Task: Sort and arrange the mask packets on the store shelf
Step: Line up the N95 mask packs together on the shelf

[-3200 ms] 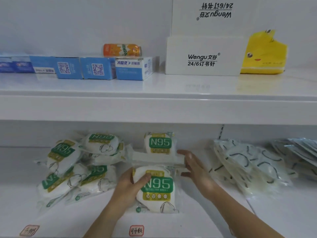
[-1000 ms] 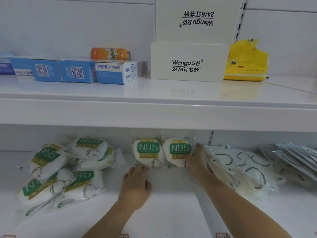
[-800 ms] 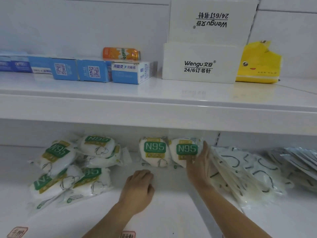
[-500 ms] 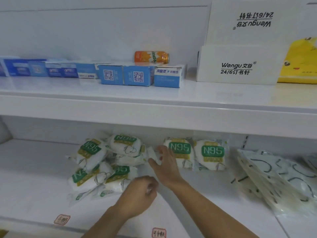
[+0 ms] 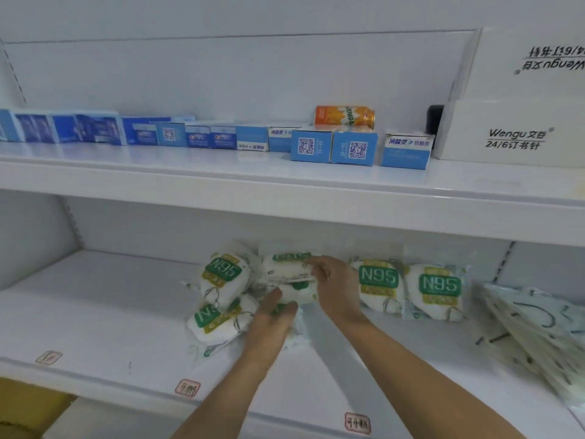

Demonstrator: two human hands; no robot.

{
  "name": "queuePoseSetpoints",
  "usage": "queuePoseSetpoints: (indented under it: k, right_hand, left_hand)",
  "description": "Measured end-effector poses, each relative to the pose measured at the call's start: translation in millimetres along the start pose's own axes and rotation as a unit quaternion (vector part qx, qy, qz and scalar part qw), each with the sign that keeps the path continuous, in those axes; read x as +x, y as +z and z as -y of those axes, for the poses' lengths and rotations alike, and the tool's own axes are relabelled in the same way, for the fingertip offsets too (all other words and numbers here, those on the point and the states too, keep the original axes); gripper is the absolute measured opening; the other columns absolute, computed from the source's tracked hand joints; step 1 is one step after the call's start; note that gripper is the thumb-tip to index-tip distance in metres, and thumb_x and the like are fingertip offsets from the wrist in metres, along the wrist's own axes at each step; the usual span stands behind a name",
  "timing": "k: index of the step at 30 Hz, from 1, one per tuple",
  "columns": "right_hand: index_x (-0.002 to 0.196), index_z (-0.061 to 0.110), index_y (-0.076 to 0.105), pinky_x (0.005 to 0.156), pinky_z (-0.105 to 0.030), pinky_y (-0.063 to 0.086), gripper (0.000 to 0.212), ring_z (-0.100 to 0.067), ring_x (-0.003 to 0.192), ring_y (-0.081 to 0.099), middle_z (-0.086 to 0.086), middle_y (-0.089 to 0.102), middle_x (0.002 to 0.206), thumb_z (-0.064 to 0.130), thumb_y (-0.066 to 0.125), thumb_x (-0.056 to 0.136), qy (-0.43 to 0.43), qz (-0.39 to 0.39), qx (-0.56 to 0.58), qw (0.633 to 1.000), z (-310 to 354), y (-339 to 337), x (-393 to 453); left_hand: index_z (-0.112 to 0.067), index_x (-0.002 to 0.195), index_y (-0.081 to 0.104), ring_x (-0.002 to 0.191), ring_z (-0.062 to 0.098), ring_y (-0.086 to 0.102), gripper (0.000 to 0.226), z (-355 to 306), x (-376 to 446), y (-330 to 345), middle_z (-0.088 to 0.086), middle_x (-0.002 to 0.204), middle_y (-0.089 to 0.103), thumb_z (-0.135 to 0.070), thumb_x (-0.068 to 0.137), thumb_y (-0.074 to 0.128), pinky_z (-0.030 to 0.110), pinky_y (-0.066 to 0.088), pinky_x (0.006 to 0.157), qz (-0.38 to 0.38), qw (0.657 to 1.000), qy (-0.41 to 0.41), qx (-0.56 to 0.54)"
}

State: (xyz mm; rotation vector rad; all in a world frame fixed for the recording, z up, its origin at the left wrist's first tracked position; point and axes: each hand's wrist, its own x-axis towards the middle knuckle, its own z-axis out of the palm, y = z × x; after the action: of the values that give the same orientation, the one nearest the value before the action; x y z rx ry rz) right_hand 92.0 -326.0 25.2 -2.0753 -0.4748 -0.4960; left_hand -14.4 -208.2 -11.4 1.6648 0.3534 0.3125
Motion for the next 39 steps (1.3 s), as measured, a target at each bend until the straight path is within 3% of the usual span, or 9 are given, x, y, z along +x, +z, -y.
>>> queuePoseSetpoints:
  k: [3, 5, 8, 12, 15, 17, 25, 34, 39]
  right_hand:
    - [0.103, 0.021, 0.079, 0.085, -0.001, 0.044, 0.025, 0.015, 0.099, 0.064, 0.026, 0.071, 0.101, 0.002, 0.067, 0.093, -0.032, -0.045, 0.058, 0.997, 3.4, -19.3, -33.2]
    - [0.103, 0.017, 0.079, 0.098, -0.010, 0.046, 0.024, 0.011, 0.117, 0.060, 0.022, 0.071, 0.111, -0.001, 0.068, 0.092, -0.082, -0.061, 0.084, 0.991, 0.4, -26.8, -59.9]
    - [0.110, 0.024, 0.077, 0.100, -0.020, 0.050, 0.025, 0.003, 0.125, 0.057, 0.017, 0.068, 0.127, 0.011, 0.071, 0.089, -0.087, -0.053, 0.091, 0.991, -2.7, -40.6, -85.7]
    - [0.145, 0.036, 0.045, 0.093, -0.028, 0.054, 0.074, -0.007, 0.125, 0.058, 0.014, 0.055, 0.140, 0.047, 0.076, 0.079, 0.206, -0.034, 0.300, 0.931, 5.1, -73.1, -82.3]
    - [0.139, 0.019, 0.052, 0.096, -0.051, 0.056, 0.057, -0.030, 0.109, 0.072, -0.011, 0.071, 0.124, 0.025, 0.077, 0.088, 0.328, -0.039, 0.472, 0.818, -5.8, -100.7, -71.0]
    - [0.131, 0.006, 0.054, 0.092, -0.059, 0.057, 0.046, -0.039, 0.101, 0.073, -0.021, 0.073, 0.114, 0.010, 0.074, 0.089, 0.345, -0.062, 0.500, 0.792, -15.6, -117.3, -70.7]
    - [0.112, -0.002, 0.065, 0.083, -0.042, 0.055, 0.023, -0.022, 0.073, 0.071, -0.011, 0.076, 0.083, 0.008, 0.071, 0.092, 0.370, -0.108, 0.468, 0.796, -32.5, -154.9, -77.6]
    - [0.101, 0.004, 0.057, 0.068, -0.037, 0.059, 0.009, -0.020, 0.063, 0.064, -0.009, 0.064, 0.072, 0.011, 0.062, 0.100, 0.361, -0.145, 0.437, 0.811, -43.4, -163.9, -62.5]
    - [0.085, 0.008, 0.066, 0.062, -0.021, 0.050, 0.013, -0.019, 0.072, 0.066, -0.002, 0.071, 0.077, 0.012, 0.062, 0.096, 0.285, -0.052, 0.197, 0.936, -62.8, -171.1, -27.9]
  left_hand:
    - [-0.017, 0.127, 0.065, 0.109, 0.031, 0.069, 0.052, -20.8, -6.4, -6.5, 0.001, 0.115, 0.073, -0.047, 0.085, 0.073, 0.046, 0.052, 0.092, 0.046, 0.938, -0.053, -0.340]
    - [-0.014, 0.131, 0.063, 0.109, 0.031, 0.069, 0.052, -28.1, -9.3, -6.4, 0.009, 0.122, 0.071, -0.047, 0.090, 0.061, 0.046, 0.053, 0.093, 0.066, 0.908, -0.070, -0.408]
    - [-0.016, 0.140, 0.055, 0.108, 0.028, 0.070, 0.048, -24.9, -11.2, 1.6, 0.013, 0.127, 0.069, -0.037, 0.097, 0.057, 0.042, 0.059, 0.081, 0.046, 0.902, -0.067, -0.423]
    - [-0.018, 0.132, 0.060, 0.104, 0.031, 0.071, 0.048, -20.7, -24.1, 21.6, 0.012, 0.119, 0.073, -0.038, 0.088, 0.063, 0.046, 0.060, 0.077, 0.077, 0.932, -0.070, -0.348]
    - [-0.013, 0.122, 0.065, 0.094, 0.030, 0.070, 0.045, -16.3, -38.7, 39.0, 0.015, 0.112, 0.074, -0.040, 0.086, 0.062, 0.046, 0.058, 0.076, 0.129, 0.941, -0.070, -0.304]
    - [-0.010, 0.119, 0.066, 0.096, 0.033, 0.070, 0.043, -10.4, -44.2, 46.3, 0.018, 0.114, 0.073, -0.039, 0.088, 0.059, 0.050, 0.058, 0.079, 0.151, 0.944, -0.069, -0.286]
    - [-0.019, 0.102, 0.078, 0.112, 0.047, 0.064, 0.030, 10.8, -59.5, 67.4, 0.024, 0.111, 0.072, -0.037, 0.090, 0.057, 0.069, 0.046, 0.100, 0.163, 0.960, -0.032, -0.227]
    - [-0.009, 0.096, 0.074, 0.068, 0.024, 0.071, 0.018, 18.4, -52.8, 72.6, 0.011, 0.082, 0.077, -0.002, 0.081, 0.080, 0.029, 0.054, 0.058, 0.146, 0.987, 0.036, -0.056]
    - [-0.016, 0.090, 0.075, 0.077, 0.010, 0.071, 0.007, 31.4, -16.6, 75.9, -0.001, 0.080, 0.076, -0.010, 0.087, 0.078, 0.020, 0.055, 0.070, 0.119, 0.981, 0.088, 0.129]
